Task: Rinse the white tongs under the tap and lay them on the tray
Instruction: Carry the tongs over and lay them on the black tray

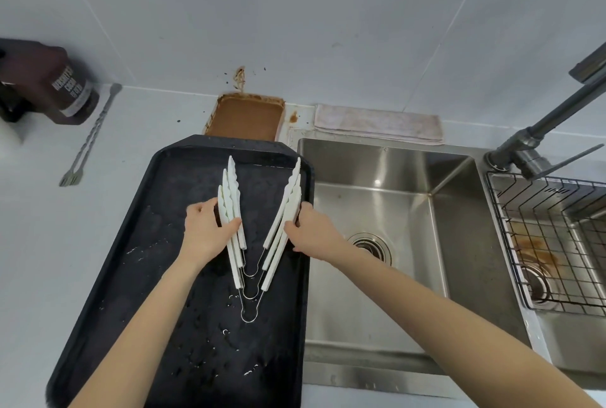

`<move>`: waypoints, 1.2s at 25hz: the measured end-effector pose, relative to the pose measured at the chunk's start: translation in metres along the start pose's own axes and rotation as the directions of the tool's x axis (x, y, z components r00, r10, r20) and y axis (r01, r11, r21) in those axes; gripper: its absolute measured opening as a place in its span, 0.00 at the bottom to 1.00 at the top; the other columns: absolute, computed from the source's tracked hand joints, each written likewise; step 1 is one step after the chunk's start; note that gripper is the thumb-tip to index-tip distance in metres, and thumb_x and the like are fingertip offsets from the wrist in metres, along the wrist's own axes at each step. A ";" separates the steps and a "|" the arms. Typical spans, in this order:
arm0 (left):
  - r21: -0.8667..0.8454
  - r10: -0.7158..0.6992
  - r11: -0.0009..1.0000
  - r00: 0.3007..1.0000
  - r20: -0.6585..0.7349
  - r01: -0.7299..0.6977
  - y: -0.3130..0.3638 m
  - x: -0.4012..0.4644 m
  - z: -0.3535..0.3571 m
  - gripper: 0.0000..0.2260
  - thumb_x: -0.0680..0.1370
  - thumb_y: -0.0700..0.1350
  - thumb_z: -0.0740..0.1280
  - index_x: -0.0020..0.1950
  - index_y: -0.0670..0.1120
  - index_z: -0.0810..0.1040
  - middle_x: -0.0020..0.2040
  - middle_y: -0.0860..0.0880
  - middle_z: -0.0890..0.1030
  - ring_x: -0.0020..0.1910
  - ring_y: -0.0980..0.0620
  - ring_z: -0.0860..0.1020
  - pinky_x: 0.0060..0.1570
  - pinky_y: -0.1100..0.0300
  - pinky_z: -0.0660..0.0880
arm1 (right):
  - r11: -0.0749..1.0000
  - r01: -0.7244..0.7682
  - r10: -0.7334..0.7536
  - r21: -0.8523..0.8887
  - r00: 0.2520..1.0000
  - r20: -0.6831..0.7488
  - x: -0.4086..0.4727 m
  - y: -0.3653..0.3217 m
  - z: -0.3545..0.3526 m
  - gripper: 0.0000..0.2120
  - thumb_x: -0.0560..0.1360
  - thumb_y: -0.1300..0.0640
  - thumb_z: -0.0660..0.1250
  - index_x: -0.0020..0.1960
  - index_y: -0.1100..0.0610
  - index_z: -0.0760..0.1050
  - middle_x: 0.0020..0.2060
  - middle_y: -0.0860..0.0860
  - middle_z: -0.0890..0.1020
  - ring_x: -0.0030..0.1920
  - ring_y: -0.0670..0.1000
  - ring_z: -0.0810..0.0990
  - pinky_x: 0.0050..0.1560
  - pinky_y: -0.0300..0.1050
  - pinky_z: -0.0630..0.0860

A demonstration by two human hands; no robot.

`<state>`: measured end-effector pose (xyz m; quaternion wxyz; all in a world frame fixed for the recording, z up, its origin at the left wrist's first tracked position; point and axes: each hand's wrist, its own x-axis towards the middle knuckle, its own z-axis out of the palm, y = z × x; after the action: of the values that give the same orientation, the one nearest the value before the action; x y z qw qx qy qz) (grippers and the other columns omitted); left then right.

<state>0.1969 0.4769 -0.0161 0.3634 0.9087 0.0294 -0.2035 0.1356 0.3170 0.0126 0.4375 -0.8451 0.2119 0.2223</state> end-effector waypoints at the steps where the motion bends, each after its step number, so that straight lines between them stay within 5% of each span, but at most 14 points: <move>1: 0.012 0.009 1.000 1.000 -0.022 -0.008 0.001 -0.001 -0.001 0.23 0.75 0.44 0.67 0.69 0.42 0.68 0.68 0.39 0.68 0.67 0.42 0.69 0.66 0.48 0.67 | 0.995 0.058 -0.064 -0.080 0.995 -0.071 0.000 0.001 0.002 0.15 0.79 0.58 0.54 0.63 0.64 0.64 0.57 0.61 0.75 0.51 0.58 0.77 0.49 0.48 0.75; 5: -0.005 0.112 0.994 0.993 -0.039 -0.112 0.003 -0.010 0.000 0.20 0.76 0.40 0.65 0.68 0.41 0.70 0.64 0.41 0.73 0.53 0.50 0.73 0.53 0.57 0.68 | 0.964 0.160 -0.180 -0.212 0.980 -0.078 0.000 0.006 0.009 0.28 0.79 0.57 0.55 0.76 0.60 0.50 0.65 0.60 0.67 0.56 0.58 0.75 0.55 0.48 0.72; 7: -0.022 0.106 0.994 0.993 -0.055 -0.108 0.002 -0.013 0.001 0.21 0.77 0.38 0.63 0.70 0.43 0.68 0.65 0.41 0.72 0.56 0.47 0.75 0.55 0.57 0.68 | 0.949 0.183 -0.203 -0.258 0.978 -0.054 0.000 0.008 0.011 0.29 0.79 0.58 0.55 0.76 0.60 0.47 0.69 0.59 0.63 0.60 0.58 0.74 0.58 0.47 0.72; 18: -0.094 0.041 0.994 0.994 -0.099 -0.050 0.005 0.000 0.001 0.23 0.79 0.41 0.60 0.74 0.48 0.63 0.71 0.44 0.69 0.65 0.45 0.73 0.66 0.51 0.67 | 0.950 0.199 -0.229 -0.239 0.968 -0.105 0.019 0.005 0.001 0.27 0.79 0.61 0.56 0.76 0.62 0.52 0.71 0.58 0.63 0.68 0.55 0.69 0.65 0.42 0.66; 30: -0.055 0.036 0.998 0.999 -0.035 -0.038 0.008 0.011 -0.004 0.23 0.79 0.42 0.58 0.75 0.47 0.60 0.72 0.45 0.69 0.68 0.45 0.70 0.67 0.50 0.65 | 0.959 0.192 -0.222 -0.210 0.967 -0.128 0.020 0.006 0.000 0.28 0.78 0.60 0.58 0.75 0.61 0.53 0.68 0.58 0.66 0.62 0.56 0.73 0.60 0.44 0.70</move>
<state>0.2102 0.4728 -0.0124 0.3918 0.9019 0.0243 -0.1804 0.1482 0.3105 -0.0029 0.3559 -0.9159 0.1317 0.1306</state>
